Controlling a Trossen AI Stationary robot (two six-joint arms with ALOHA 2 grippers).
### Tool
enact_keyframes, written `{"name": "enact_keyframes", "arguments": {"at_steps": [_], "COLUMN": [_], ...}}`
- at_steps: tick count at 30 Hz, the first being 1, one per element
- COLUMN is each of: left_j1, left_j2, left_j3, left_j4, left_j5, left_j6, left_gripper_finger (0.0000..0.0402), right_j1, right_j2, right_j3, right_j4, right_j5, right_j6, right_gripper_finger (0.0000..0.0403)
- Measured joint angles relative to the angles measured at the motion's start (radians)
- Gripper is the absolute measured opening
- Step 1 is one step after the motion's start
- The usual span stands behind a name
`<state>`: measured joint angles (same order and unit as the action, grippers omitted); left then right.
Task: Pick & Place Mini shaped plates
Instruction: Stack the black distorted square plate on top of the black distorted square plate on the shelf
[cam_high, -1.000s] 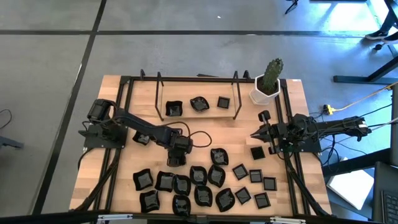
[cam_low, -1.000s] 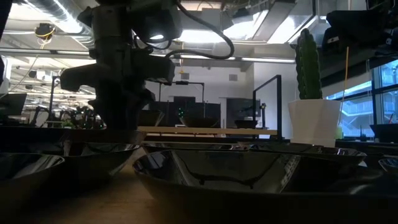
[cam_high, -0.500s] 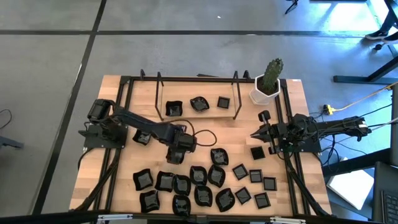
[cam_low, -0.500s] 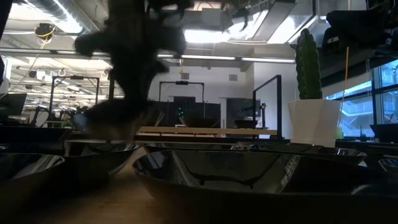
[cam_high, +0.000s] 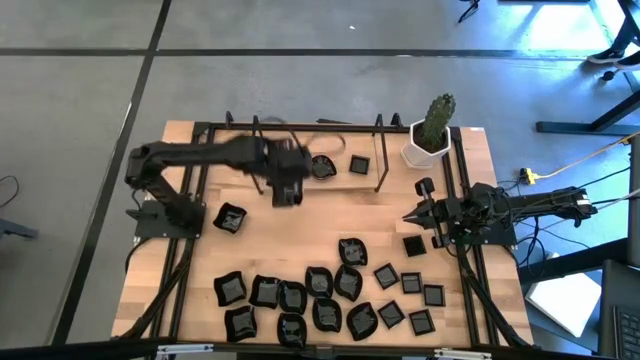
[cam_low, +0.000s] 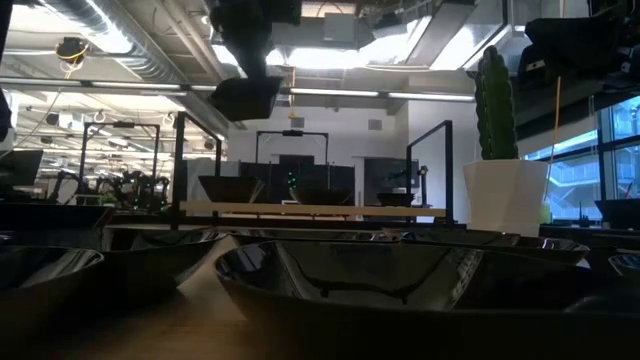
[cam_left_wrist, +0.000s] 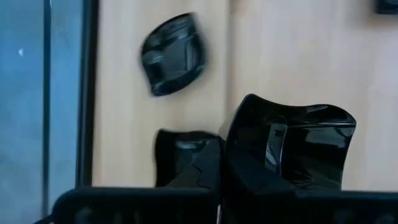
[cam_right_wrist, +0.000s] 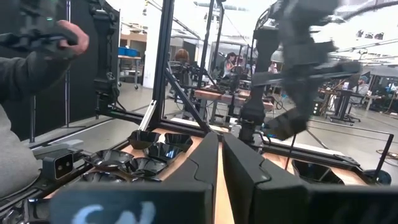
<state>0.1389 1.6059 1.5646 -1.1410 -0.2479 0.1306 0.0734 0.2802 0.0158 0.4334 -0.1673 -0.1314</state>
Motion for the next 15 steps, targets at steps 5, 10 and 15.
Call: {"name": "enact_keyframes", "arguments": {"at_steps": [5, 10, 15], "left_j1": [0.135, 0.203, 0.239], "left_j2": [-0.001, 0.052, 0.107], "left_j3": [0.0, 0.0, 0.0], "left_j4": [0.01, 0.015, 0.015], "left_j5": [0.112, 0.155, 0.157], "left_j6": [0.073, 0.117, 0.143], "left_gripper_finger": [0.0003, 0.0003, 0.0003], "right_j1": [0.0, 0.0, 0.0], "right_j2": [0.0, 0.0, 0.0], "right_j3": [0.0, 0.0, 0.0], "right_j4": [-0.001, -0.001, -0.001], "right_j5": [0.0, 0.0, 0.0], "right_j6": [-0.004, -0.004, -0.001], "right_gripper_finger": [0.0026, 0.0026, 0.0026]}}
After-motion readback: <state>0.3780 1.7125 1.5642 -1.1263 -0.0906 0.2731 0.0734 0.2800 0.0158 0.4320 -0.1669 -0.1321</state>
